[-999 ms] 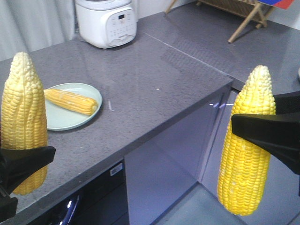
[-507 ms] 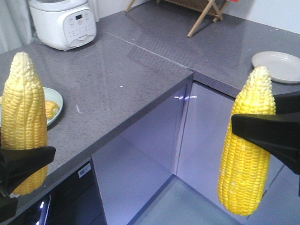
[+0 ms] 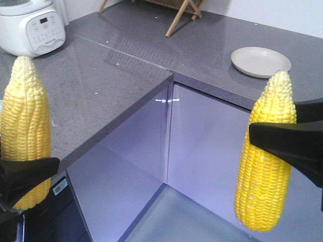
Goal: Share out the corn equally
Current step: 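Turn the base away from the pot while holding both cobs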
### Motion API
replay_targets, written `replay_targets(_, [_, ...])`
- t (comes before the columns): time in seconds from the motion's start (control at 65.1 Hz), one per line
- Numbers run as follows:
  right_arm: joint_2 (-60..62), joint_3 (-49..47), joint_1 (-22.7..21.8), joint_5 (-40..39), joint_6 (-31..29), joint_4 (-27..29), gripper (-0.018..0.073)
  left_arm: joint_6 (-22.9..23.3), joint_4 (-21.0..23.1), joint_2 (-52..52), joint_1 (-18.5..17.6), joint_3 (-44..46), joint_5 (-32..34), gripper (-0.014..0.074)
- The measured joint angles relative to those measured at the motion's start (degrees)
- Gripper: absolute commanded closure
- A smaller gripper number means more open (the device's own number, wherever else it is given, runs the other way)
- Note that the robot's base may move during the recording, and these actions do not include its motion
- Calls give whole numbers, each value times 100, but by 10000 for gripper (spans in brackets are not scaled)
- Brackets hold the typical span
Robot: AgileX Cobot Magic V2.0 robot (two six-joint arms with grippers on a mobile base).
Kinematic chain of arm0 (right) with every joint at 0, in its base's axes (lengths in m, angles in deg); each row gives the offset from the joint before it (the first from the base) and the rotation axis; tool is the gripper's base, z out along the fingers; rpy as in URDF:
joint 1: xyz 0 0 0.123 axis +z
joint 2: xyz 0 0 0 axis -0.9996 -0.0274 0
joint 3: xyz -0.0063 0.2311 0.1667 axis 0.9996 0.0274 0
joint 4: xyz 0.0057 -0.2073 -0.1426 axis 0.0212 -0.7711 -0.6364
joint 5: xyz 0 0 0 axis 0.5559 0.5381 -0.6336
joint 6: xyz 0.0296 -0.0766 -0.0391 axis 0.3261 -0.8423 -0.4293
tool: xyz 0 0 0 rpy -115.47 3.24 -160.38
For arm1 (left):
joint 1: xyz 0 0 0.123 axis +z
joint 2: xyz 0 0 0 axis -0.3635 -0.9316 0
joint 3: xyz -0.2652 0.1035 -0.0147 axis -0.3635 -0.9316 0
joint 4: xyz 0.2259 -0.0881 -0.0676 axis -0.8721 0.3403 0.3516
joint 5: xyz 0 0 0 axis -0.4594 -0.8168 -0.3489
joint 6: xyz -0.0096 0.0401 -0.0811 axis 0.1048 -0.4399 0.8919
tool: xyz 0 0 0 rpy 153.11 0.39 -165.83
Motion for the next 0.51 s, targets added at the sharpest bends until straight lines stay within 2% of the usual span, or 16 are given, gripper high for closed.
replay_targets(0.507, [0, 0, 0, 0, 0, 0, 335, 0, 0, 0, 0, 0, 0, 318])
